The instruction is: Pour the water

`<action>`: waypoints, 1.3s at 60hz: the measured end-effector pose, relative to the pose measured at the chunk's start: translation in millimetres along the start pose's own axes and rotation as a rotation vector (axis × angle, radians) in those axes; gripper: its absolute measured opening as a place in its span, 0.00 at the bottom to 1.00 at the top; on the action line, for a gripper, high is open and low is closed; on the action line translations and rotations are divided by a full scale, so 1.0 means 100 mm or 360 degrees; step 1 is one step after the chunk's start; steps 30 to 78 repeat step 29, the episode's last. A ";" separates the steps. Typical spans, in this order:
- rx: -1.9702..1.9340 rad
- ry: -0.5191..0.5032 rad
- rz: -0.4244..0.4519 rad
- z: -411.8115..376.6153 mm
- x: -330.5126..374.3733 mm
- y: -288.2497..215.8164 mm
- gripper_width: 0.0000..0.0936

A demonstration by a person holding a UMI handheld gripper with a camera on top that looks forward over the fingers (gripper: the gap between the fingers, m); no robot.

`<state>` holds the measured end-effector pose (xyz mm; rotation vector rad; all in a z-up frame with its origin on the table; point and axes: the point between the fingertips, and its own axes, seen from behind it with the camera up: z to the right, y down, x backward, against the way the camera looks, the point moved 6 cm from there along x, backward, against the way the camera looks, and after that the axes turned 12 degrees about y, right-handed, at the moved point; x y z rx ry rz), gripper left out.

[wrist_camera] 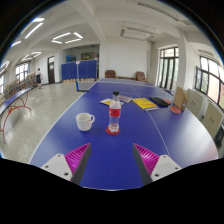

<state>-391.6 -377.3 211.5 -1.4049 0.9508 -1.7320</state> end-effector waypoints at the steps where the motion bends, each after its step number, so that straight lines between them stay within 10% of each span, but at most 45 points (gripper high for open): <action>1: 0.0000 0.0004 -0.0002 0.01 0.08 0.04 0.91; 78: -0.0019 0.0081 0.0038 0.23 1.11 0.34 0.91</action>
